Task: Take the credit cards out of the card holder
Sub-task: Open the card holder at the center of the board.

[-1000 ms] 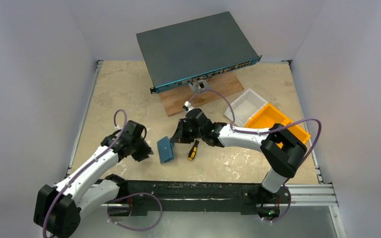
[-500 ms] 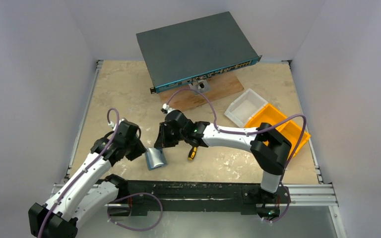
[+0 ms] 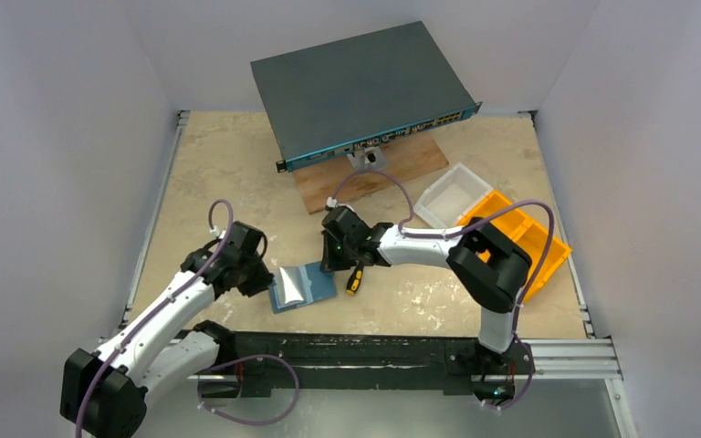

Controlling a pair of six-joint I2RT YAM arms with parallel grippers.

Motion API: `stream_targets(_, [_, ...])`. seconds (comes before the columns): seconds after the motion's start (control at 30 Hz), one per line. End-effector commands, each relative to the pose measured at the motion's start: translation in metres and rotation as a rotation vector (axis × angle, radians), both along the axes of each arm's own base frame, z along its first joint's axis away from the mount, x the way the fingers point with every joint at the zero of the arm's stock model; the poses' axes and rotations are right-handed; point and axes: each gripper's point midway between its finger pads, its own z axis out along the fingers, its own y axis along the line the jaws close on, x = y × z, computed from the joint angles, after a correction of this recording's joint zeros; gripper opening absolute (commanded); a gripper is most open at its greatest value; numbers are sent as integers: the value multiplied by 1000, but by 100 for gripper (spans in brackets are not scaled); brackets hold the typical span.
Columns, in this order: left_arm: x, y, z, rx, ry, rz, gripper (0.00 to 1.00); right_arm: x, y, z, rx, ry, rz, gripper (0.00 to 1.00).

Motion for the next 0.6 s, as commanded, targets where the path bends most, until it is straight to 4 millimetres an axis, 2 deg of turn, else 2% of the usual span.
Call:
stream_targets(0.0, [11,-10,-6,-36,-5,-9,21,2,-3,-24,-69,-23,32,0])
stream_targets(0.13, [13,-11,-15,-34,12,2,17,5,-6,-35,-99,-30,29,0])
stream_targets(0.27, [17,-19,-20,-57,15,-19,12,6,-8,-37,-116,-39,36,0])
stream_targets(0.5, [24,-28,-23,-78,15,-46,10,12,-8,-29,-132,-75,39,0])
stream_targets(0.57, [26,-38,-20,-114,14,-68,10,13,-7,-25,-124,-77,41,0])
